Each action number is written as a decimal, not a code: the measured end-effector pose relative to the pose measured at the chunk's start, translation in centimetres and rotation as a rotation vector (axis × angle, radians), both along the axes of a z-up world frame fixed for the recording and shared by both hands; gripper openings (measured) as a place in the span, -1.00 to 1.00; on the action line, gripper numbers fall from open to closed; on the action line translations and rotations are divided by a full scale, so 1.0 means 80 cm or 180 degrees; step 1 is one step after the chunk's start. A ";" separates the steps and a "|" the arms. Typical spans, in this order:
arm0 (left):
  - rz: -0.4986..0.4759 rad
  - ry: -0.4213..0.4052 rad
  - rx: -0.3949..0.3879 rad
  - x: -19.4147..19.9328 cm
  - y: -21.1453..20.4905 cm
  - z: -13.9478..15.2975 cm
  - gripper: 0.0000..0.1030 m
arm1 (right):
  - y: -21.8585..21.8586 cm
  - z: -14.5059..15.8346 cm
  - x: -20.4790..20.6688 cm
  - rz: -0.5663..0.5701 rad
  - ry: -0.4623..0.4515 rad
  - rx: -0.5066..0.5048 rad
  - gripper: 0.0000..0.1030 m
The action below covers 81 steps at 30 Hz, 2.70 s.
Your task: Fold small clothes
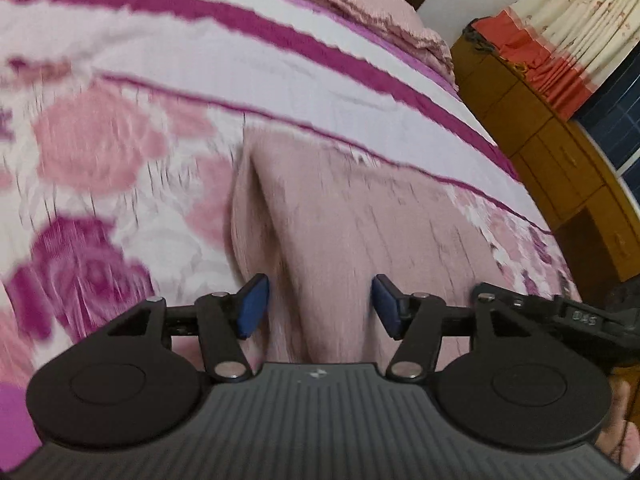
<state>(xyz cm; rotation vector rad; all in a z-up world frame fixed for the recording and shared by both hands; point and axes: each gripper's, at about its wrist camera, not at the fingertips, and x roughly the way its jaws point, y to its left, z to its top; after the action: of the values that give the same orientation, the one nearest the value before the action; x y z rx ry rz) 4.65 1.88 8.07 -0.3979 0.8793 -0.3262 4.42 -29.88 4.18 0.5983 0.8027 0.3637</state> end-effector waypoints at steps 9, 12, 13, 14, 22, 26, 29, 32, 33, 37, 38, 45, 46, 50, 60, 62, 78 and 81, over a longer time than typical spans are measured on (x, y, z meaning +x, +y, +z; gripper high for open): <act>0.0147 0.0023 0.0152 0.066 -0.016 -0.007 0.29 | -0.023 -0.005 0.073 0.0035 0.0026 -0.0057 0.43; 0.0177 0.0024 0.0095 0.082 -0.019 -0.022 0.11 | -0.016 -0.028 0.106 0.0227 0.0066 0.0081 0.41; 0.0170 -0.0007 0.0087 0.085 -0.020 -0.025 0.03 | -0.013 -0.032 0.110 0.0295 0.0039 0.0133 0.38; 0.0169 -0.0060 0.0103 0.086 -0.022 -0.027 -0.09 | -0.009 -0.036 0.116 0.0360 -0.0009 0.0168 0.04; 0.0138 -0.0457 0.0372 0.093 -0.028 -0.027 -0.53 | 0.019 -0.007 0.086 0.0268 -0.0851 -0.0362 -0.48; 0.0117 -0.0459 0.0449 0.109 -0.030 -0.040 -0.51 | 0.025 -0.035 0.105 0.0094 -0.0531 -0.0625 -0.43; 0.0079 -0.0423 0.0420 0.111 -0.024 -0.041 -0.50 | 0.019 -0.034 0.107 0.0030 -0.0422 -0.0494 -0.35; 0.0100 -0.0373 0.0340 0.106 -0.018 -0.034 -0.49 | 0.019 -0.021 0.097 -0.0041 -0.0380 -0.0598 -0.21; 0.0122 -0.0341 0.0316 0.103 -0.017 -0.030 -0.48 | 0.019 -0.014 0.090 -0.0083 -0.0389 -0.0637 -0.19; 0.0171 -0.0254 0.0361 0.082 -0.015 -0.007 -0.44 | 0.019 0.014 0.053 -0.0190 -0.0552 -0.0743 -0.17; 0.0173 -0.0264 0.0412 0.073 -0.015 0.001 -0.41 | 0.019 0.020 0.041 -0.0205 -0.0601 -0.0760 -0.17; 0.0216 -0.0395 0.0609 -0.003 -0.017 0.041 0.07 | 0.024 0.040 -0.030 -0.0155 -0.0724 -0.0743 -0.05; 0.0223 -0.0400 0.0604 -0.014 -0.017 0.042 0.07 | 0.027 0.041 -0.039 -0.0154 -0.0729 -0.0708 -0.05; 0.0210 -0.0387 0.0685 -0.048 -0.020 0.042 0.08 | 0.033 0.037 -0.067 -0.0157 -0.0732 -0.0673 -0.05; 0.0272 -0.0144 0.0931 -0.078 -0.023 -0.009 0.19 | 0.041 -0.002 -0.099 -0.0167 -0.0460 -0.0922 -0.05; 0.0295 -0.0167 0.0900 -0.085 -0.021 -0.004 0.19 | 0.041 0.003 -0.106 -0.0188 -0.0477 -0.0921 -0.04; 0.0403 -0.0100 0.1217 -0.147 -0.069 -0.028 0.67 | 0.081 -0.023 -0.163 -0.0049 -0.0560 -0.1757 0.44; 0.0350 0.0003 0.1370 -0.144 -0.083 -0.047 0.69 | 0.080 -0.039 -0.161 -0.0105 -0.0408 -0.1784 0.44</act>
<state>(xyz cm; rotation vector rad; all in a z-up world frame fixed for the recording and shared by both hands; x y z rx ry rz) -6.87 -4.73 4.33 -0.0464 0.8977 -0.0307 -8.42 -23.48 1.06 0.0627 0.7280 0.1321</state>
